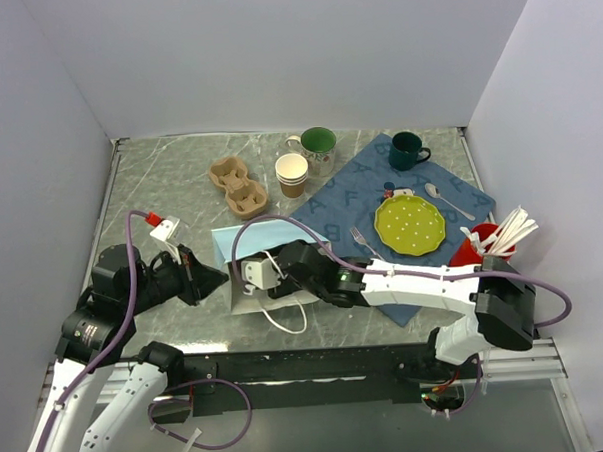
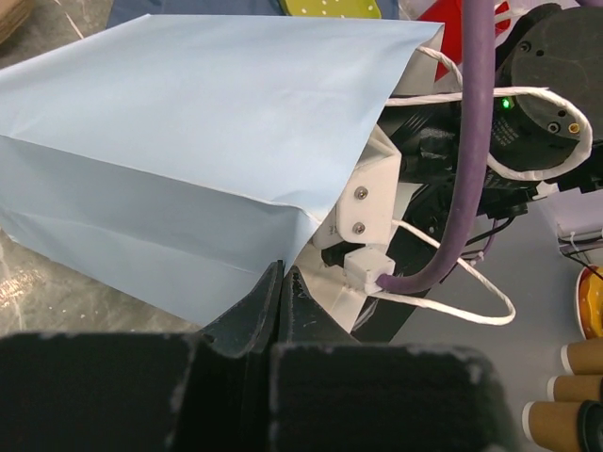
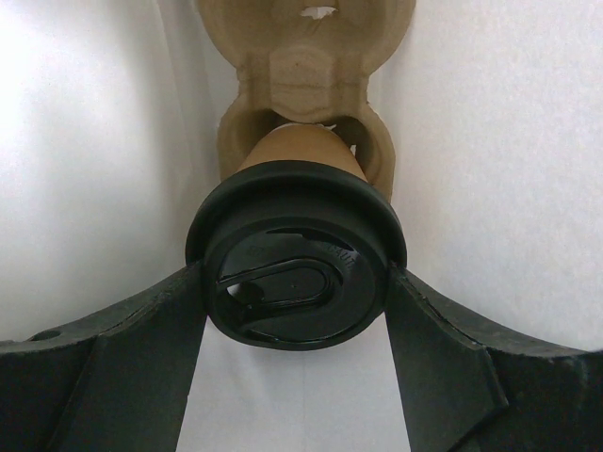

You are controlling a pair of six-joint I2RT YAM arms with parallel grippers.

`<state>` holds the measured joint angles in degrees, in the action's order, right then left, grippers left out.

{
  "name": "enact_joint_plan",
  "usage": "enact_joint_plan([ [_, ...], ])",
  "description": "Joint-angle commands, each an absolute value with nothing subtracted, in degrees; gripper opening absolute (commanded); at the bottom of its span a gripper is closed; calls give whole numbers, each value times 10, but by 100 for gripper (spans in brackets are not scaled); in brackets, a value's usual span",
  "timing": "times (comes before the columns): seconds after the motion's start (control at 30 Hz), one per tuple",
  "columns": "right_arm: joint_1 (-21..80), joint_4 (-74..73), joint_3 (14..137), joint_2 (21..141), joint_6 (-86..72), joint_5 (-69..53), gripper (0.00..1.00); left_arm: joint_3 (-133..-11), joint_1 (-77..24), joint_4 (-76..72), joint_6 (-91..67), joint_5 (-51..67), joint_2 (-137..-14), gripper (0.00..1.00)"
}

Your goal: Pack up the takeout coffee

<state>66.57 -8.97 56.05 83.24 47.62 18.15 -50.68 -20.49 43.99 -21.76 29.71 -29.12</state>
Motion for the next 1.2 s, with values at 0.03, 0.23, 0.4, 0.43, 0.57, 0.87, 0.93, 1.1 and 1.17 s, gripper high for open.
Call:
enact_joint_plan([
  [0.03, 659, -39, 598, 837, 483, 188, 40, -494, -205, 431, -233, 312, -291, 1],
  [0.23, 653, -16, 597, 848, 482, 190, 40, -486, -205, 439, -243, 308, -292, 1],
  [0.4, 642, 17, 591, 860, 488, 173, 40, -485, -205, 439, -266, 300, -292, 1],
  [0.43, 639, 20, 591, 864, 487, 175, 40, -485, -205, 438, -272, 299, -293, 1],
  [0.57, 631, 38, 577, 870, 490, 155, 40, -488, -205, 439, -286, 286, -293, 1],
  [0.87, 623, 47, 563, 858, 497, 64, 42, -498, -205, 447, -300, 258, -302, 1],
  [0.93, 622, 42, 563, 861, 502, 52, 42, -500, -205, 446, -302, 256, -305, 1],
  [1.1, 608, 45, 567, 870, 476, 55, 42, -512, -205, 456, -316, 229, -312, 1],
  [1.17, 608, 48, 560, 872, 475, 63, 42, -514, -206, 454, -324, 228, -313, 1],
])
